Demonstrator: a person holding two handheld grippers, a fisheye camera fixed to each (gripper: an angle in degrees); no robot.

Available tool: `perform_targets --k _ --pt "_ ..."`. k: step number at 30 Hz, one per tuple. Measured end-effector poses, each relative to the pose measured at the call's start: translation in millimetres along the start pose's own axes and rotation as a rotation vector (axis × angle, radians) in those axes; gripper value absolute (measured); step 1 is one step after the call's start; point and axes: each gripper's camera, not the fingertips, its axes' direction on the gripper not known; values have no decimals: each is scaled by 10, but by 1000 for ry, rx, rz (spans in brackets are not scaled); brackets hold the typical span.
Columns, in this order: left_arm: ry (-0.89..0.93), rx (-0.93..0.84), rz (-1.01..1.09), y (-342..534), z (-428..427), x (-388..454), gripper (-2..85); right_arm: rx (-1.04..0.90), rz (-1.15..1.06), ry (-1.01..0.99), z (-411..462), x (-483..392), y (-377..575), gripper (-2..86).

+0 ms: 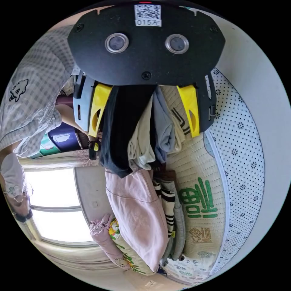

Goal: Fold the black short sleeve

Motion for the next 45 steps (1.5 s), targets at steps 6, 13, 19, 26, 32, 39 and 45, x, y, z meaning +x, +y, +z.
perform_targets --k 6,13,19,26,32,39,45 --pt "73 5 8 -36 113 123 350 -257 -30 -108 502 399 -241 310" --pt "29 -182 120 -479 346 358 332 -356 -95 -121 620 599 -340 311" --pt "85 -100 94 -443 282 218 305 -292 -68 -164 642 855 -271 298" --pt "309 -97 32 -322 298 251 233 -205 -60 -187 507 785 -54 273" --pt "287 -64 235 -82 -39 1092 214 27 -197 -118 74 -20 561 259" --pt "321 40 412 -141 -564 2051 210 213 -346 -37 -551 -1228 746 256" --pt "291 61 466 -1227 -1010 2616 213 121 -368 52 -1287 -2019 -646 260"
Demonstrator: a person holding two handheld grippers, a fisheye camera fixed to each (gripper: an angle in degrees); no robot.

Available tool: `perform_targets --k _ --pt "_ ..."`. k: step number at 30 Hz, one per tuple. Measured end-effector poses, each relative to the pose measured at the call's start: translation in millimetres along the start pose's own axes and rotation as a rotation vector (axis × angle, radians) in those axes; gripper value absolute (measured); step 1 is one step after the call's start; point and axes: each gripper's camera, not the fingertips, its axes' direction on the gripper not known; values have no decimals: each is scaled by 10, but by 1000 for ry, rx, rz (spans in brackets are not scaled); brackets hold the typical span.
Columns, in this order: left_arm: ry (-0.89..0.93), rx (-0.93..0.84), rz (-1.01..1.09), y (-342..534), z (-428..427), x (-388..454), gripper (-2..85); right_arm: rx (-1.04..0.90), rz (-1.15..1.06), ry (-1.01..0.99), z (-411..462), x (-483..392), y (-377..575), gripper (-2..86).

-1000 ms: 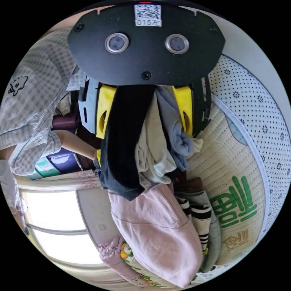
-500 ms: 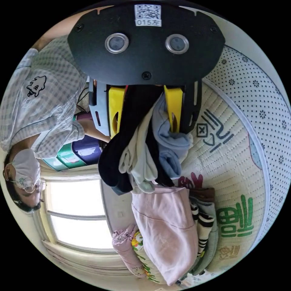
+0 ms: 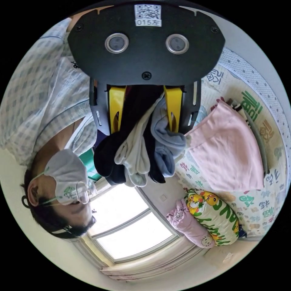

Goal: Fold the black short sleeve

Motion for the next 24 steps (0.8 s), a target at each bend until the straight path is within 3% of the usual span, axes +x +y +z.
perform_targets --k 4,7,8,10,14,18,24 --pt "-131 94 -198 -825 -144 -969 232 -56 128 57 44 1008 -1470 267" --pt "-292 88 -512 -894 -85 -2028 229 -84 330 342 415 1895 -1973 253" --pt "-332 48 -522 -848 23 -2208 202 -109 382 392 546 2067 -2042 245" --pt "-340 20 -493 -795 171 -2221 181 -9 359 368 454 1977 -2082 240" --pt "-360 72 -421 -562 91 -1969 174 -43 238 412 261 1585 -2005 226" --pt "-259 260 -373 -244 -161 -1786 170 72 174 403 -151 1316 -2036 197" --pt "-344 340 -345 -492 -245 -1912 192 176 63 523 -457 993 -2592 153"
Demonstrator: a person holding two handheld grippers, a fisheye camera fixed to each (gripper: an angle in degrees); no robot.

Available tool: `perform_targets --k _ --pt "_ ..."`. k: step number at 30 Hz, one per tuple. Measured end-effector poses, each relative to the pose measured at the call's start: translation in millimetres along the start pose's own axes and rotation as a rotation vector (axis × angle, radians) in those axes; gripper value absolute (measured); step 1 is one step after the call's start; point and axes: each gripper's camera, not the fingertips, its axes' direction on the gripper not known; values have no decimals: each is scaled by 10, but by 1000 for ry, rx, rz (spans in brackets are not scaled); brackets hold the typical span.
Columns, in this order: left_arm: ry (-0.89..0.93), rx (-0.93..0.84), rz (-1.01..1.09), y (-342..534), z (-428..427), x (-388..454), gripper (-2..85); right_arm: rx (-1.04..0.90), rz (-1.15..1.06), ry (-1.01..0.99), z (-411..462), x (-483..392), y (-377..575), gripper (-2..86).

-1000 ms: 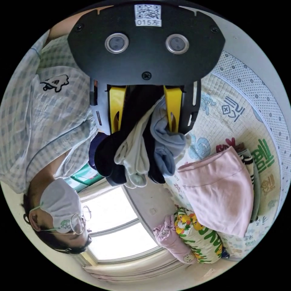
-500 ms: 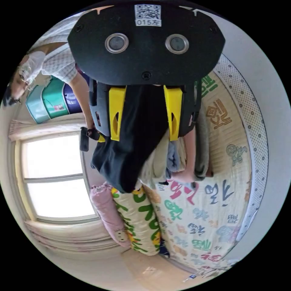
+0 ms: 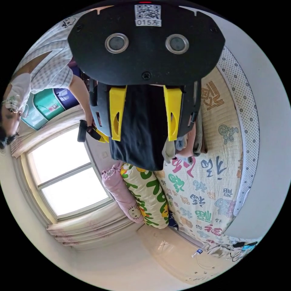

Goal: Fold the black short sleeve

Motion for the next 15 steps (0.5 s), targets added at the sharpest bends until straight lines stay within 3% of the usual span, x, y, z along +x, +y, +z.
perform_targets --k 3,5,8,11,15 --pt "34 -10 -63 -99 207 -144 170 -26 -60 178 -38 -216 -183 117" --pt "-54 8 -90 -33 183 -220 115 51 -84 225 -297 -373 -225 94" --pt "1 53 -58 145 72 -344 54 126 -200 251 -480 -514 -309 67" --pt "50 69 -39 261 -62 -471 32 -22 -117 199 -354 -439 -663 51" --pt "52 83 73 371 -301 -445 16 7 -92 265 -571 -516 -857 31"
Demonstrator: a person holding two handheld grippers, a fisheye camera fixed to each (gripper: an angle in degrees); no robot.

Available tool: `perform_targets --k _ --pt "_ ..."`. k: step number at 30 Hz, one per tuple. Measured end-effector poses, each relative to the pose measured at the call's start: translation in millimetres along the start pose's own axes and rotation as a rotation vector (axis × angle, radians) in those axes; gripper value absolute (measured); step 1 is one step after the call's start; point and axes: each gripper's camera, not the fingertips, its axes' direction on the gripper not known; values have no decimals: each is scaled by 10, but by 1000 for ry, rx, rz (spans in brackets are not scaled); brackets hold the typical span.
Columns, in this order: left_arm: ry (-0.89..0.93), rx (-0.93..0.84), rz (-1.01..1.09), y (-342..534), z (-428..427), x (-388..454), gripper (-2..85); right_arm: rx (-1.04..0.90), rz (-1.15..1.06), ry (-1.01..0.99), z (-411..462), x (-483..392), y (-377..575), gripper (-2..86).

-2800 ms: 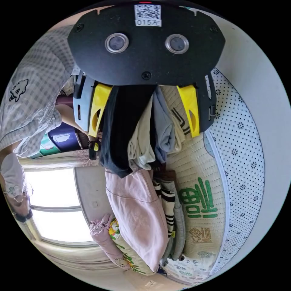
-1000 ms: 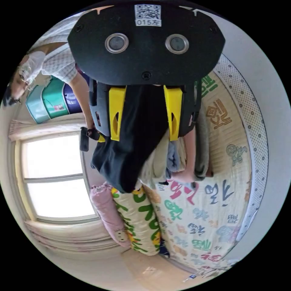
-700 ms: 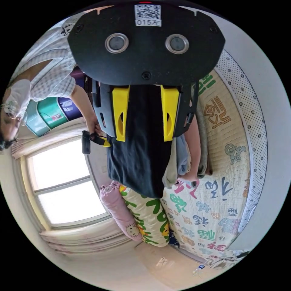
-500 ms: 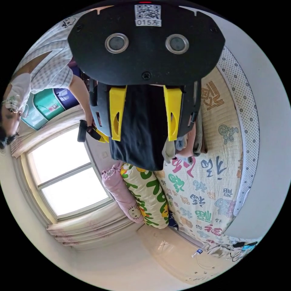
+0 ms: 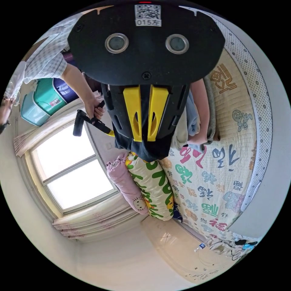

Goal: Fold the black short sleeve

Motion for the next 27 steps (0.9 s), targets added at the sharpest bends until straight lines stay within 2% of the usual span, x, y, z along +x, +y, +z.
perform_targets --k 1,6,9,10,12,14,16,17,21,24,27 --pt "31 7 16 42 -108 11 13 19 0 -19 -98 -4 -34 5" --pt "297 102 145 407 -843 272 7 94 -19 -65 -620 -267 -61 3" --pt "499 156 232 766 -1516 423 6 125 -152 -33 -1031 -659 -157 97" --pt "581 159 244 911 -1802 417 5 106 -218 -57 -1154 -844 -261 178" --pt "668 148 240 1122 -2230 346 5 66 -338 -257 -1279 -1141 -438 201" --pt "715 148 229 1421 -2831 176 4 -127 -416 -704 -1097 -1592 -637 189" --pt "747 156 205 1668 -3277 3 3 -331 -496 -915 -813 -2150 -583 154" --pt "767 164 189 1841 -3577 -128 3 -386 -573 -918 -712 -2611 -418 121" --pt "713 158 142 2379 -4485 -631 3 -270 -675 -840 -797 -3754 215 73" --pt "623 210 10 2923 -5220 -1279 3 -191 -585 -800 -755 -4238 715 69" --pt "457 239 -140 3517 -5768 -1919 4 -211 -422 -909 -455 -4362 1049 93"
